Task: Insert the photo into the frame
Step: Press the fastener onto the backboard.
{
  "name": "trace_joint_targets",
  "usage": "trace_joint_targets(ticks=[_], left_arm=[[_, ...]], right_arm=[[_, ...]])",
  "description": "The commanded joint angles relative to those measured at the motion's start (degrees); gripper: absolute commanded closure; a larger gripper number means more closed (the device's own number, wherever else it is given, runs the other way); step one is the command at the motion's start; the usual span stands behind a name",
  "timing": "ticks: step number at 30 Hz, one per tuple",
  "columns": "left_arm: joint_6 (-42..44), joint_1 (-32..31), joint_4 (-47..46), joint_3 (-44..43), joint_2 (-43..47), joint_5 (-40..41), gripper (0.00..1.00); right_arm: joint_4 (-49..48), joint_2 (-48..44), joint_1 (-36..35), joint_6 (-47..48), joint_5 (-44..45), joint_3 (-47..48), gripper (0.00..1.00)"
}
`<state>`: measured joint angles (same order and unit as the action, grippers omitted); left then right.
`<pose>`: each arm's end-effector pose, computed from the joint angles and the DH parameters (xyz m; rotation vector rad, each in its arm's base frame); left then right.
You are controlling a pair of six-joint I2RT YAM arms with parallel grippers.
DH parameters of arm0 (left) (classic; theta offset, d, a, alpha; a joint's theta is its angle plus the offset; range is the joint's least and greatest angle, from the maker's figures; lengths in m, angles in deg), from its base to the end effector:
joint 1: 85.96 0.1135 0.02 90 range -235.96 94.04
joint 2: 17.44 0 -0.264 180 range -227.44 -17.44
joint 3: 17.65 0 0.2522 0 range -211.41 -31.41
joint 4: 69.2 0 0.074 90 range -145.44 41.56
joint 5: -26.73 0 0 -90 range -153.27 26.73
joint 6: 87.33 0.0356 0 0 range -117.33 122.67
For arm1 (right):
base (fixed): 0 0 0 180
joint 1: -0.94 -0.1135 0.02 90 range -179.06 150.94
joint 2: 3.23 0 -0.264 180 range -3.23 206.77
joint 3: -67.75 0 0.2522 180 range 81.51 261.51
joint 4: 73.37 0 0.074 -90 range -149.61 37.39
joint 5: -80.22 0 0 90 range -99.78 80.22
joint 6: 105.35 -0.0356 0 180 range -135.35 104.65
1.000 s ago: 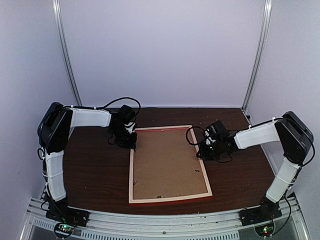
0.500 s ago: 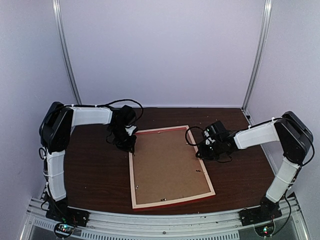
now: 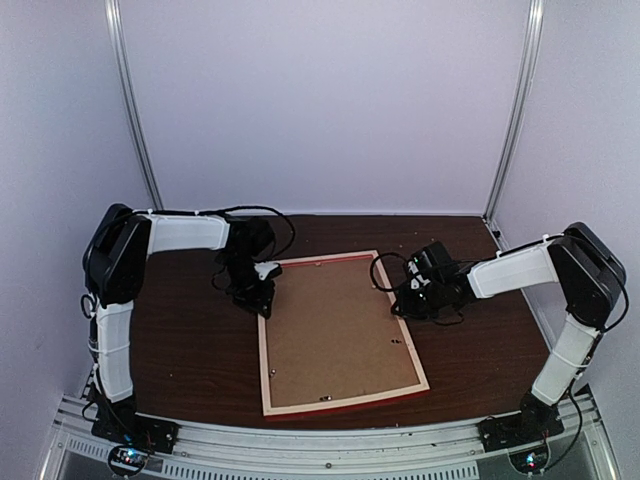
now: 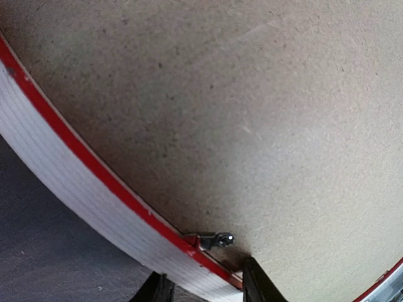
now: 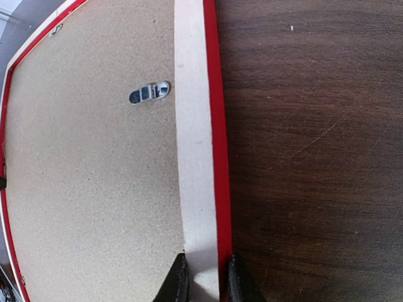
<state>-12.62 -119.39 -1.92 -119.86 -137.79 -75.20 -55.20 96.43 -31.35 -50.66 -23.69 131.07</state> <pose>0.3312 -0.2275 0.1543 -0.5029 -3.0681 0.3472 0.2748 0.1838 0.1359 -0.0337 2.6628 0.7435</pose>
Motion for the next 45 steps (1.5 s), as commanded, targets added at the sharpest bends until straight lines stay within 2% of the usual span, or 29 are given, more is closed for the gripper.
trace_joint_targets(ticks=[1, 8, 13, 21, 27, 36, 45], left_arm=[[0.89, -0.85, 1.08, -1.05, -1.19, -0.56, 0.62], [-0.84, -0.68, -3.29, -0.4, 2.96, -3.61, 0.4], [-2.83, -0.18, -5.64, -0.2, 6.06, -1.48, 0.31], [-4.53, 0.03, -8.19, 2.72, 10.53, 3.89, 0.28], [-4.11, -0.25, -9.48, 7.43, 13.84, 2.92, 0.27], [-3.81, -4.45, -13.81, 19.32, 21.21, 2.93, 0.23], [-3.58, -12.05, -12.79, 24.69, 22.27, 6.3, 0.21]], right_arm=[[1.88, 4.53, -0.99, -3.61, -3.27, -1.68, 0.96], [1.71, 4.42, -0.96, -3.58, -3.3, -2.06, 0.96], [1.23, 4.45, -0.97, -3.86, -3.39, -2.23, 0.96], [1.49, 3.74, -0.9, -4.59, -1.14, -2.58, 0.99], [1.92, 2.35, -0.81, -5.99, 1.39, -3.27, 1.0], [1.44, 0.45, -0.09, -8.09, 3.61, -4.82, 1.0], [1.46, -1.16, 0.27, -8.75, 4.36, -5.88, 1.0]])
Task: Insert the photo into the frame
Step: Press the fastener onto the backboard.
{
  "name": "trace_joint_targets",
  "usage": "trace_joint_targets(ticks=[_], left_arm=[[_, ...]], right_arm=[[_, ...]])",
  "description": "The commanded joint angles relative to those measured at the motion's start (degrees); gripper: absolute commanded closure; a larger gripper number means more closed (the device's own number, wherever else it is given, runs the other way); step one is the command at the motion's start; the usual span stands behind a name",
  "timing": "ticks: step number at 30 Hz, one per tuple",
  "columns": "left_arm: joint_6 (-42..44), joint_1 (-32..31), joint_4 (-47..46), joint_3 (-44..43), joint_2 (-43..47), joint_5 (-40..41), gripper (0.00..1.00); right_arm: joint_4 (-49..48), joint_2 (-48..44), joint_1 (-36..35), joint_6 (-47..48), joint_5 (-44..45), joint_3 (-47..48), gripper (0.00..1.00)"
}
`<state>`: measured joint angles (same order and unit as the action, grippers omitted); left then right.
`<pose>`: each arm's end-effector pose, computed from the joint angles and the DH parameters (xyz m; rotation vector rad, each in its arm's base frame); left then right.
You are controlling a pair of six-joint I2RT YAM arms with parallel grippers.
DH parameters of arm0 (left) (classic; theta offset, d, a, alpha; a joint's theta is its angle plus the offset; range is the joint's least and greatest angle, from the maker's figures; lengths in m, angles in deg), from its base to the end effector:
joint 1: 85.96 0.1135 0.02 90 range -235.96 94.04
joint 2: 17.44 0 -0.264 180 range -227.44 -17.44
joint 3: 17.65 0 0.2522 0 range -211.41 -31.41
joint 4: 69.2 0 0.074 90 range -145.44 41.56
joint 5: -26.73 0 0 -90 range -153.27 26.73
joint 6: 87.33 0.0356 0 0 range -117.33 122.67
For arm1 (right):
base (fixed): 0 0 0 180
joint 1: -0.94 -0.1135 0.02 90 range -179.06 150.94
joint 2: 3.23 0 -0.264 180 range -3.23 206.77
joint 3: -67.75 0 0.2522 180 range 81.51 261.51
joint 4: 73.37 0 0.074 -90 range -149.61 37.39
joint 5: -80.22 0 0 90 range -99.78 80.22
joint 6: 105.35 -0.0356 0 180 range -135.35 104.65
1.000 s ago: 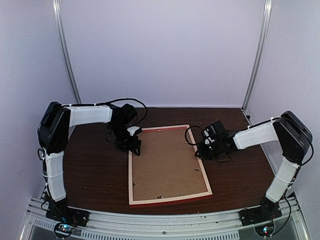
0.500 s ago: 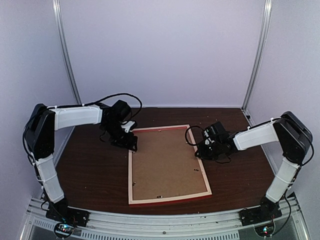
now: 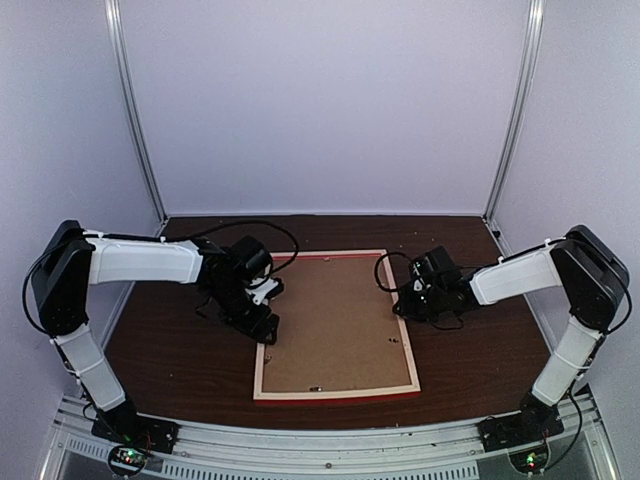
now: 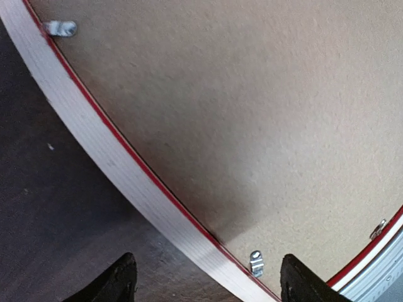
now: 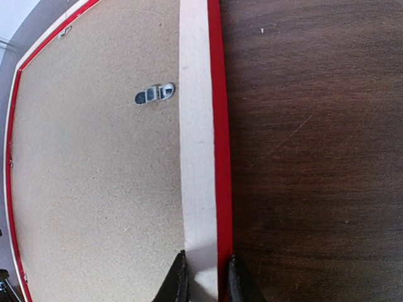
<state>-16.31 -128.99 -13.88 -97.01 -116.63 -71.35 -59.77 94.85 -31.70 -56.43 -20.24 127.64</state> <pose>0.2359 -0.2271 0.1830 0.6451 2.8974 -0.3789 0.2683 0.1795 0.1333 0.1099 2.6166 0.7356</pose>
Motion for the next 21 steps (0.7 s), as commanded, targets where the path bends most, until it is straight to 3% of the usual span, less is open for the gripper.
trace_joint_targets(ticks=[1, 21], left_arm=[[0.02, -3.22, -0.67, 2.28, 1.11, 2.87, 0.21], [1.27, -5.62, -0.18, 3.23, -2.54, 3.64, 0.34]], right_arm=[[5.9, 0.58, 0.6, -2.95, 0.64, -2.49, 1.0], [3.43, 1.34, 0.56, -3.47, -1.71, -3.85, 1.0]])
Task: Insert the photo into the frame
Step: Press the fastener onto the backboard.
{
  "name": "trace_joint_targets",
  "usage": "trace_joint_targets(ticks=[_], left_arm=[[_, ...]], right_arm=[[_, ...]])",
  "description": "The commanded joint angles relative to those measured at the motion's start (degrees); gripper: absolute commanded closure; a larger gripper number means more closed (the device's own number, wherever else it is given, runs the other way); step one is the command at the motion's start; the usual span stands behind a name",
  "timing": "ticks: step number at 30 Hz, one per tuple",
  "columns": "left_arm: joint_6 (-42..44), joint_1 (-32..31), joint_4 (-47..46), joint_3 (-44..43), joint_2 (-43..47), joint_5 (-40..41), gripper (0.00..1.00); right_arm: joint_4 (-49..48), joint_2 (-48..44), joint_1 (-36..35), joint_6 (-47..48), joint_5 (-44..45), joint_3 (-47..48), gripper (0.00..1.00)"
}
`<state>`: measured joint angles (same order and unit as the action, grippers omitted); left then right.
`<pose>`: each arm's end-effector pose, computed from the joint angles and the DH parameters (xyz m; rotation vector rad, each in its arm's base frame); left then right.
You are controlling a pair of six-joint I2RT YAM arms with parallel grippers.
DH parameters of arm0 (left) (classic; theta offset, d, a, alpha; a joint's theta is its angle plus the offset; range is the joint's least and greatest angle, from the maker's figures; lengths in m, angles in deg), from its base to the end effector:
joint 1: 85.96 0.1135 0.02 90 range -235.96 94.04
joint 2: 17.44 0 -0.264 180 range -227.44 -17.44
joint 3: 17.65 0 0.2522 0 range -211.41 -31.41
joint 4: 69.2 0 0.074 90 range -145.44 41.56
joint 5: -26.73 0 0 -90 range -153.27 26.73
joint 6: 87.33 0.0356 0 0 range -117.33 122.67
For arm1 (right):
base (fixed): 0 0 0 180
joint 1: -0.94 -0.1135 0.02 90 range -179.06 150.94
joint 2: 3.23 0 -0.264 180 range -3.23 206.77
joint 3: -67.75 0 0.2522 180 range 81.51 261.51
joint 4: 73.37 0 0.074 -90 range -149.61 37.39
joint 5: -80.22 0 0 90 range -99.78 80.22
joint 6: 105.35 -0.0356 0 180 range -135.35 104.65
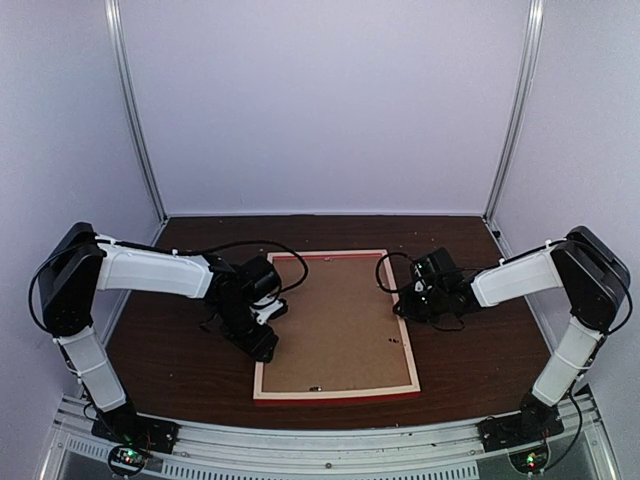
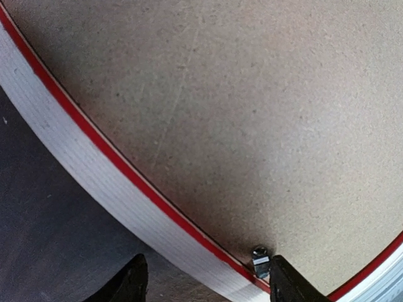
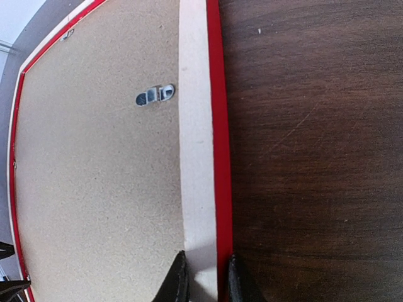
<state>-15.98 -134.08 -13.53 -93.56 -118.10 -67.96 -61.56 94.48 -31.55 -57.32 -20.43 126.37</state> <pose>0.2088 -0.2373 0.1594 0.7826 2.9348 -0.2439 0.2663 0.1774 0.1315 0.1294 2.6038 0.7531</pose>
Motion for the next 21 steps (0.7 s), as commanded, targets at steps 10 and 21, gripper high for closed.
trace_joint_targets(ticks=[10, 21], left_arm=[[1.33, -0.66, -0.51, -0.08, -2.64, 1.29, 0.47], [1.96, -0.66, -1.03, 0.79, -3.16, 1.4, 0.61]], right_arm=[[4.37, 2.7, 0.49, -2.55, -2.28, -2.48, 1.0], [3.72, 3.02, 0.46, -2.58, -2.68, -2.76, 1.0]])
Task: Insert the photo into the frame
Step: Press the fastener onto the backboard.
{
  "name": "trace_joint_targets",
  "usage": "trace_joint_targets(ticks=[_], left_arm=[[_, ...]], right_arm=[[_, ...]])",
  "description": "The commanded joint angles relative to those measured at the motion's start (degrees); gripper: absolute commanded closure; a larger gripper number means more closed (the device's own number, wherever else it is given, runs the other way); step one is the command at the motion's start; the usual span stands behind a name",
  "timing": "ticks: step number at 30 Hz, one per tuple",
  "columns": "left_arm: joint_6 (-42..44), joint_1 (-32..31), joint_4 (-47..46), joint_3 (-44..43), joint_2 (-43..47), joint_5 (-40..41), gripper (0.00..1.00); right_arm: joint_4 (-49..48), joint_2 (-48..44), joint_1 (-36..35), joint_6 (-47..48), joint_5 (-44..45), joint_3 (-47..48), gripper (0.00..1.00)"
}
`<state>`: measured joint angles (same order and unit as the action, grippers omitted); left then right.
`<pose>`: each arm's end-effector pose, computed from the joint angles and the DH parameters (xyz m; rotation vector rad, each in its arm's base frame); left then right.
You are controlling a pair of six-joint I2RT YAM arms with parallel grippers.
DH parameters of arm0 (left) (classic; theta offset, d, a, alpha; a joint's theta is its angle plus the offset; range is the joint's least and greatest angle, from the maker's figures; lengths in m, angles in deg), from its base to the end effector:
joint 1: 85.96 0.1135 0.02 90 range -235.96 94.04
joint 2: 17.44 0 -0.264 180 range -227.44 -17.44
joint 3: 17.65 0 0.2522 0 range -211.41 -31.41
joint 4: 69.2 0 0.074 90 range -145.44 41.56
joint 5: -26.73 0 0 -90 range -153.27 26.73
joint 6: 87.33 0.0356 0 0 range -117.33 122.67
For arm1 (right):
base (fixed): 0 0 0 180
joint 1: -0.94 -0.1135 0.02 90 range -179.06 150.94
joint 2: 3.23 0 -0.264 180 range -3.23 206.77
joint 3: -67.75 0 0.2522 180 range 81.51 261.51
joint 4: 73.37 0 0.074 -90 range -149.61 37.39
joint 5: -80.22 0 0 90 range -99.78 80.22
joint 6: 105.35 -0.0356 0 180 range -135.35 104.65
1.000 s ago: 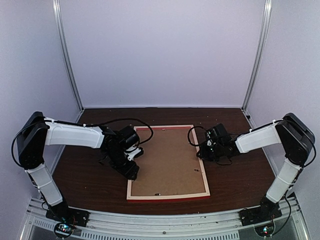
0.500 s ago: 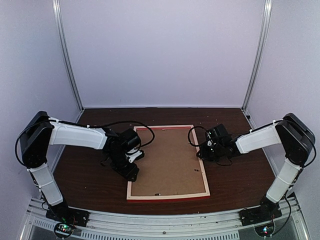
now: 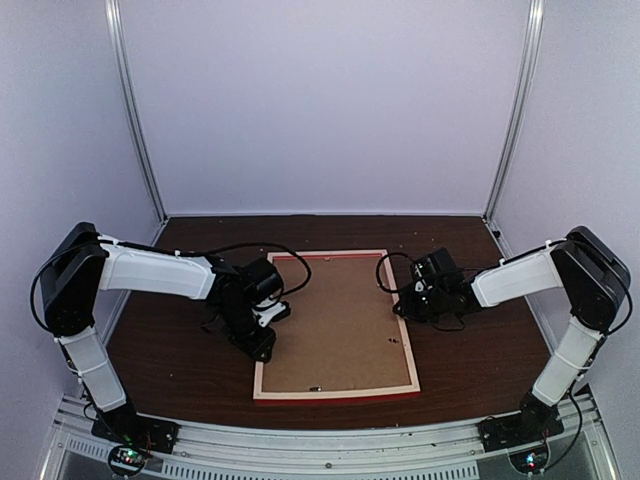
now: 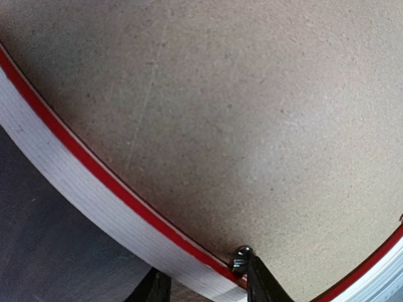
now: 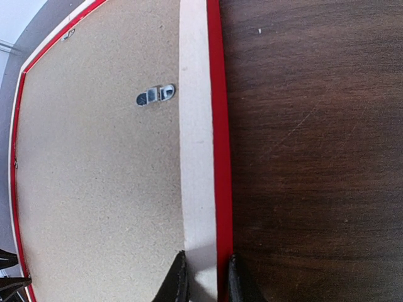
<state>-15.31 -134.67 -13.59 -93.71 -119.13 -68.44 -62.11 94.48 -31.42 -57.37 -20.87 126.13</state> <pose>0.2071 -0.2407 0.1548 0.8193 2.9419 -0.2437 0.2663 0.1769 0.1311 0.1289 2.6005 0.7646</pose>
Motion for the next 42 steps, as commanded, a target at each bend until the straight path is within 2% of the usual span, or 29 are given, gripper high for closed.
trace_joint_targets(ticks=[1, 10, 15, 18, 21, 23, 26, 33, 42], left_arm=[[1.31, -0.04, -1.24, 1.06, -2.05, 1.65, 0.62], [1.6, -0.07, -3.43, 1.54, -1.05, 1.37, 0.76], [1.47, -0.07, -4.43, 1.61, -0.01, 1.23, 0.79], [1.04, 0.01, -4.71, 1.7, 0.66, 0.52, 0.69], [0.24, 0.1, -4.99, 1.49, 1.4, -0.35, 0.48], [-0.23, 0.51, -5.37, 1.44, 2.14, -1.13, 0.39], [-1.01, 1.33, -6.18, 1.48, 3.19, -2.39, 0.31], [-3.85, 5.25, -7.93, 1.09, 3.03, -1.75, 0.28], [-6.81, 10.99, -9.57, -2.79, -2.3, -4.05, 0.33]], right_arm=[[4.22, 3.03, 0.29, -2.56, -2.2, -2.52, 1.0], [3.65, 3.35, 0.33, -2.41, -2.58, -2.61, 1.0], [3.2, 3.85, 0.3, -2.44, -2.92, -2.7, 1.0], [3.26, 3.8, 0.35, -2.35, -3.01, -2.78, 1.0], [3.29, 3.59, 0.28, -2.24, -2.98, -2.78, 1.0], [3.33, 3.51, 0.28, -2.28, -3.04, -2.78, 1.0], [3.32, 3.3, 0.29, -2.27, -2.99, -2.94, 1.0], [3.37, 3.01, 0.33, -2.36, -3.02, -3.11, 1.0], [2.76, 2.73, -0.18, -2.66, -3.38, -3.2, 1.0]])
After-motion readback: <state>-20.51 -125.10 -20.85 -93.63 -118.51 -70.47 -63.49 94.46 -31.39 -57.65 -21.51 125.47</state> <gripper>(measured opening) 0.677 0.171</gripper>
